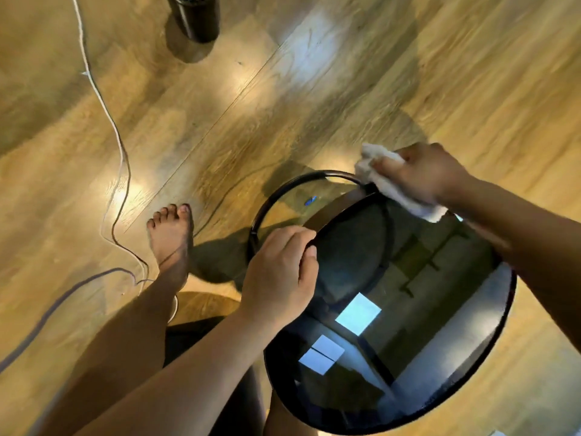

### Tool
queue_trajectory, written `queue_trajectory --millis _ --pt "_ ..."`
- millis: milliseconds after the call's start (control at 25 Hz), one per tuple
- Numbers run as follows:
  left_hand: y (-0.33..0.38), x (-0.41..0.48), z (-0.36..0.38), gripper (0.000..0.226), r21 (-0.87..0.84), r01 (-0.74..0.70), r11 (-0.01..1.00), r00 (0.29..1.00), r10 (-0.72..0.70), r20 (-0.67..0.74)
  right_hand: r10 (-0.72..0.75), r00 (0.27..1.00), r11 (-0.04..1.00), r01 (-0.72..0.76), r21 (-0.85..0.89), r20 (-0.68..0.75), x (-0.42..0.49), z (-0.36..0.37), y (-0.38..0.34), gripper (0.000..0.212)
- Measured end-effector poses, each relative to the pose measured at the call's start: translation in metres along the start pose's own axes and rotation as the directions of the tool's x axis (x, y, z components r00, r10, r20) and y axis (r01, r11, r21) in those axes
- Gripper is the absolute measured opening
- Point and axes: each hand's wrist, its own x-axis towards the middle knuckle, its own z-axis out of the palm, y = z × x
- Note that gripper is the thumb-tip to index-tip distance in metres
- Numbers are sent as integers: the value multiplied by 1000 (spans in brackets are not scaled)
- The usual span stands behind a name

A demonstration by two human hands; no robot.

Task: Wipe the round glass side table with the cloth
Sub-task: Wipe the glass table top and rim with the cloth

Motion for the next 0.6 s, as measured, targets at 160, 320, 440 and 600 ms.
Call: queue_trajectory --millis 160,320,440,600 --pt "35 71 28 32 -62 -170 984 985 171 21 46 995 997 -51 53 84 18 -1 16 56" --pt "47 100 57 21 91 -321 943 946 314 86 -174 965 955 117 271 196 16 -7 11 50" --pt "38 104 63 35 178 -376 909 918 340 205 36 994 938 -69 339 103 5 -11 101 47" --pt "40 109 63 53 195 -366 910 903 298 309 420 894 833 -448 325 157 -50 28 210 52"
